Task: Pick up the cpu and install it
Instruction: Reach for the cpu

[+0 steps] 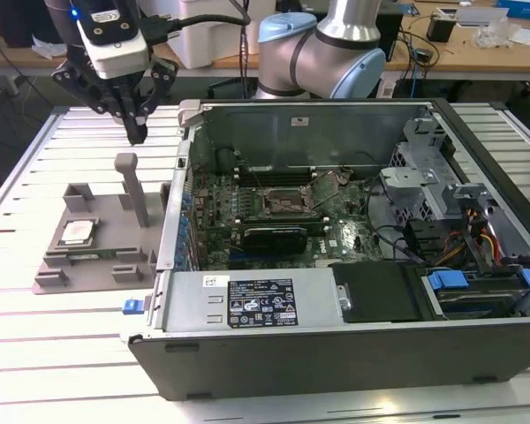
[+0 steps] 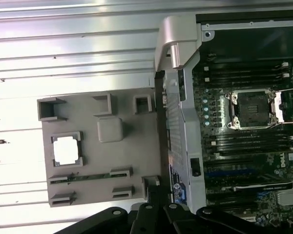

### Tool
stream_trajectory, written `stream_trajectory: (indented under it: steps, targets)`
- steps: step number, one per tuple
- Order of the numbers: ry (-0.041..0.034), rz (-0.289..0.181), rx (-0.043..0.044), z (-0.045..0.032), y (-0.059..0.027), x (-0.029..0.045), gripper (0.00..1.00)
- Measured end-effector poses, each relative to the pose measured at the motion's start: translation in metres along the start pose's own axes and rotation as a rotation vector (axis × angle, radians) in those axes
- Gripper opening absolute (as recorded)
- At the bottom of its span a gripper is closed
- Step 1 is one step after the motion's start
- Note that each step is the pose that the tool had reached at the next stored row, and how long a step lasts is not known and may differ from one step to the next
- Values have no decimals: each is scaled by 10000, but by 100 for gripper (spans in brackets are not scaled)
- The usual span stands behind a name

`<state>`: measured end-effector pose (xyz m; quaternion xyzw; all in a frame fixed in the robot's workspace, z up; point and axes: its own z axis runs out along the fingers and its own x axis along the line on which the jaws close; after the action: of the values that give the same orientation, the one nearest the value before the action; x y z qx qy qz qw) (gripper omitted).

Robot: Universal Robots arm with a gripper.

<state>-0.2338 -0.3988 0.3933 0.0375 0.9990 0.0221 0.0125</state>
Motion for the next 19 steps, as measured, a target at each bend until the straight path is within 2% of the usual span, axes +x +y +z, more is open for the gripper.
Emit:
stream_trajectory:
  steps: [2,5,7,11,13,16,19]
  targets:
    - [0,-1,0,-3,-8,103,11]
    - [0,-1,0,-5,-13,174,11]
    - [0,0,1,-7,-19,252,11]
    - [-1,-1,-1,-9,-25,336,11]
    - [0,-1,0,-11,-31,417,11]
    - [1,0,0,-13,-36,492,11]
    - [1,-1,0,-17,-47,625,11]
